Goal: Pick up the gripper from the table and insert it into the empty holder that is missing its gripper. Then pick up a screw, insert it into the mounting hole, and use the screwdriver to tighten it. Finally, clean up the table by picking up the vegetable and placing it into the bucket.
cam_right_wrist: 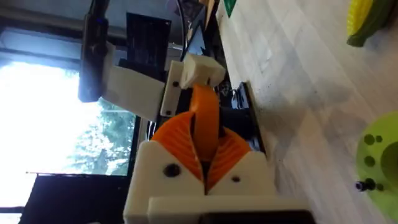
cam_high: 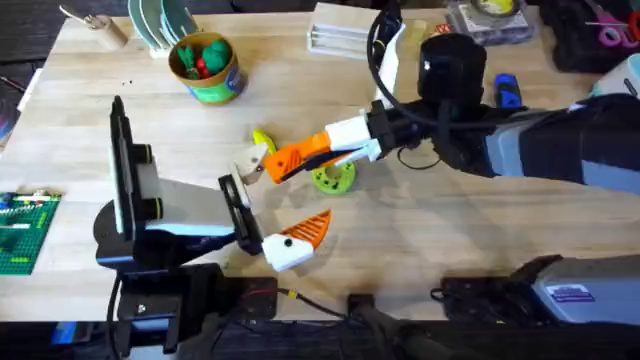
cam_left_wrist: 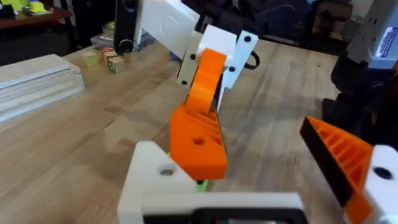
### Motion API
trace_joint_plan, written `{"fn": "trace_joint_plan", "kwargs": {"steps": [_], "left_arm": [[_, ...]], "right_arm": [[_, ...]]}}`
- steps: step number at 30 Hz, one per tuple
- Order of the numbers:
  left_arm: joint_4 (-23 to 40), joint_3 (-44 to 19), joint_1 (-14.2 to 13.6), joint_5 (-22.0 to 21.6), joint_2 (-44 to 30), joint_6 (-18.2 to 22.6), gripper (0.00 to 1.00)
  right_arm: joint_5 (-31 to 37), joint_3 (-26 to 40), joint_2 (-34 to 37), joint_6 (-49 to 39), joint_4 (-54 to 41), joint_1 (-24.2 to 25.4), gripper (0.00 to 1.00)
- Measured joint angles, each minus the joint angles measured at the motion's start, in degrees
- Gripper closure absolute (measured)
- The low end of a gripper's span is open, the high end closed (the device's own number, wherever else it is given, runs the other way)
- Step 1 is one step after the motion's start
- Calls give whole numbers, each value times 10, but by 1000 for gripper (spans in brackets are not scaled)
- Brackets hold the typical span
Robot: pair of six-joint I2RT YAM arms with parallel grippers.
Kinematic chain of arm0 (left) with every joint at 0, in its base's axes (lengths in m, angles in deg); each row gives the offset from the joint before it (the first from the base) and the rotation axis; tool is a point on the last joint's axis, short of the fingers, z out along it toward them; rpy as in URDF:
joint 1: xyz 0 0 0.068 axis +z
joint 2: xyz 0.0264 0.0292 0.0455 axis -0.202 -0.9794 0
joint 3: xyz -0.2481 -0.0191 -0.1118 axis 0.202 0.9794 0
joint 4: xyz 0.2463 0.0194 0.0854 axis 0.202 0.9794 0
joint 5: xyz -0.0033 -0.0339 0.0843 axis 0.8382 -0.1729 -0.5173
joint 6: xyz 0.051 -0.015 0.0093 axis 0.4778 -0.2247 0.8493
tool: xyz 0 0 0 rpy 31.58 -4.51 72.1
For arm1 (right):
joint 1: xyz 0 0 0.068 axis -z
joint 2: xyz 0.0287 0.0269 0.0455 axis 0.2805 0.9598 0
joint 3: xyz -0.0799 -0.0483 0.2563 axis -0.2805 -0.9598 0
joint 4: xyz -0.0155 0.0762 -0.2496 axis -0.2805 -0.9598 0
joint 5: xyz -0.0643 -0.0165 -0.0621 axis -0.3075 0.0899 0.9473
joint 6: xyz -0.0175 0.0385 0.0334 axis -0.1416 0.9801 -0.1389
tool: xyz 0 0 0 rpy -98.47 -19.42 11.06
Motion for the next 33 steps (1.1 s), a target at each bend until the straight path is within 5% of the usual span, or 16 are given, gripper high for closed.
{"fn": "trace_joint_plan", "kwargs": {"steps": [22, 33], "left_arm": [[6, 1, 12, -35, 0, -1, 8], [8, 1, 14, -47, 0, -5, 7]], "right_arm": [[87, 0, 1, 25, 25, -51, 992], [107, 0, 61, 77, 134, -74, 993]]}}
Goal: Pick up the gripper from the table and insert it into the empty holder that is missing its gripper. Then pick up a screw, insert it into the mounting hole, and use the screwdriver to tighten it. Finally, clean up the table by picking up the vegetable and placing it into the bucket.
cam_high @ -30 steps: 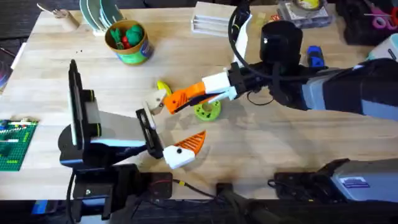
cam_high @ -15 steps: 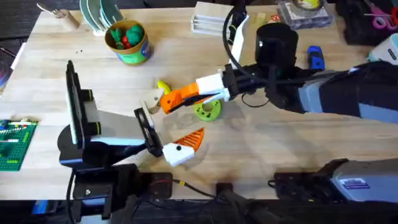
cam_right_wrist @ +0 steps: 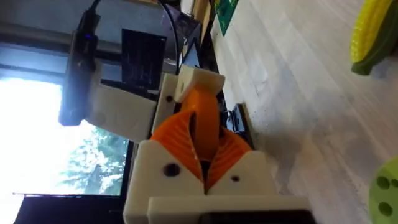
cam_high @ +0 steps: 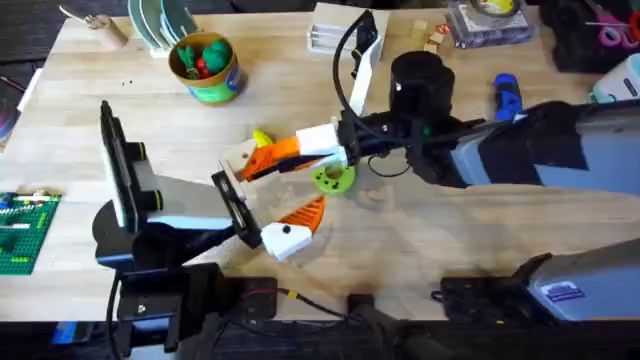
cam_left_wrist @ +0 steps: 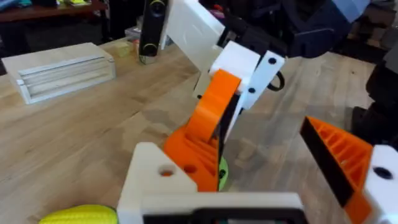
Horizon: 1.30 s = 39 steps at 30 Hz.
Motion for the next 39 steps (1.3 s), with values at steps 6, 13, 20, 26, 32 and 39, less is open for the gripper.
{"fn": "trace_joint_plan", "kwargs": {"steps": [6, 13, 20, 26, 32, 39], "left_arm": [[3, 0, -1, 15, 0, 0, 8], [3, 0, -2, 14, 0, -1, 8], [0, 0, 3, -7, 0, -5, 8], [-2, 0, 3, -14, 0, -7, 8], [-2, 0, 6, -19, 0, -7, 8], [-4, 0, 8, -27, 0, -9, 8]], "right_arm": [[2, 2, 7, 0, 11, -5, 993], [4, 17, 21, -1, 11, -9, 993], [4, 57, 59, -2, 11, -12, 994], [2, 66, 65, -2, 8, -12, 994], [10, 70, 67, -2, 8, -18, 994], [17, 77, 74, -3, 10, -23, 994]]}}
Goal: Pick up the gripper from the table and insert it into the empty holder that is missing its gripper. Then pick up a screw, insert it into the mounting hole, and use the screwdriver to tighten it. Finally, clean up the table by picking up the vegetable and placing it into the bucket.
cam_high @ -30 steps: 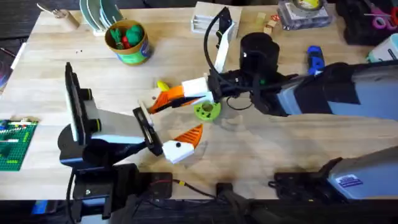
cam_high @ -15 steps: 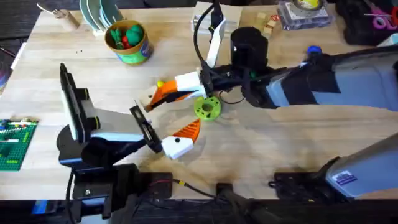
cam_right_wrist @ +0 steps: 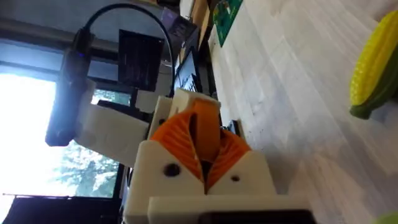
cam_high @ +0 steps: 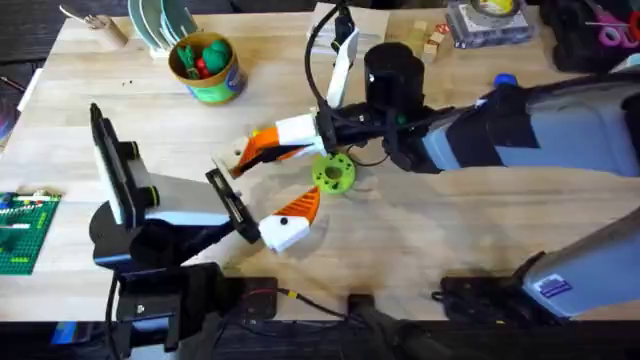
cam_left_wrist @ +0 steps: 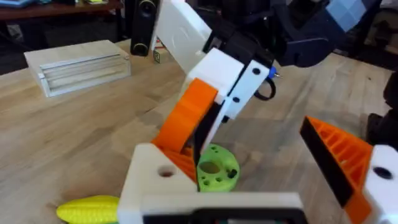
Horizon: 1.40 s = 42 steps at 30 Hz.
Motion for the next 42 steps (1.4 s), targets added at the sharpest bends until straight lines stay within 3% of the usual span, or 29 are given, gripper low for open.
{"fn": "trace_joint_plan", "kwargs": {"steps": [6, 8, 10, 12, 18, 26, 30, 42], "left_arm": [[0, 0, 0, 0, 0, 0, 8], [0, 0, 0, -1, 0, 0, 8], [1, 0, -1, 9, 0, 2, 8], [4, -1, -6, 24, 0, 3, 8], [2, -1, -17, 64, 0, 10, 8], [1, -1, -17, 79, 0, 14, 7], [1, -1, -17, 80, 0, 14, 9], [2, -1, -17, 81, 0, 14, 9]], "right_arm": [[-1, 0, 0, -1, 0, 0, 994], [-6, 0, 0, -6, 1, 0, 883], [-15, 1, 2, -15, 1, 0, 684], [-35, 1, 6, -21, 0, -1, 548], [-99, 1, 15, -28, -3, -7, 322], [-123, 1, 17, -28, -3, 3, 90], [-123, 1, 16, -28, 0, 22, 43], [-75, 7, 16, -44, 31, 128, 27]]}}
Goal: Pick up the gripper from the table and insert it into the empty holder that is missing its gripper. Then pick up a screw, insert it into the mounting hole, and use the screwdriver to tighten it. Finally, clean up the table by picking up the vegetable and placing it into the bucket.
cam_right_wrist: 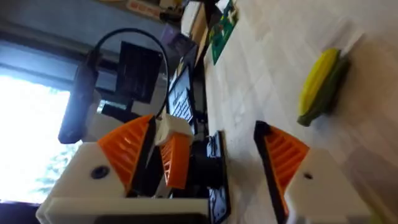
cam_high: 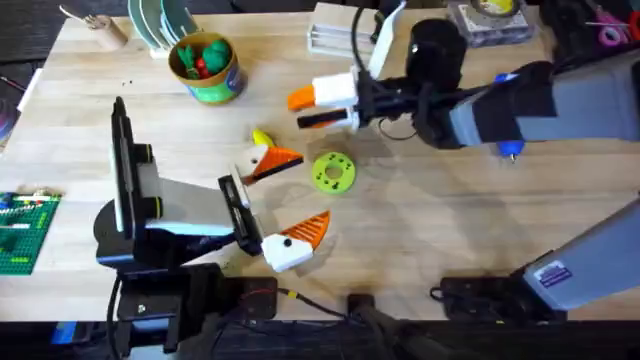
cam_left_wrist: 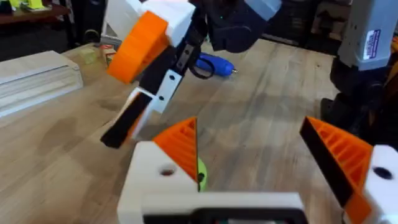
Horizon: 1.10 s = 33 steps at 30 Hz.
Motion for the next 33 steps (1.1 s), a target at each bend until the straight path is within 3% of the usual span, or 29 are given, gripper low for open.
{"fn": "trace_joint_plan", "kwargs": {"steps": [5, 9, 15, 18, 25, 33], "left_arm": [[0, 0, 0, 0, 0, 0, 8], [0, 0, 0, 0, 0, 0, 8], [0, 0, 0, 0, 0, 0, 7], [0, 0, 0, 0, 0, 0, 7], [0, 0, 0, 0, 0, 0, 7], [0, 0, 0, 0, 0, 0, 8]], "right_arm": [[23, 32, 0, -32, -9, 64, 24], [52, 67, 0, -77, -68, 109, 24], [98, 134, -4, -175, -228, 160, 22], [130, 160, -29, -248, -363, 176, 22], [246, 193, -168, -460, -668, 174, 19], [359, 198, -339, -629, -855, 122, 19]]}}
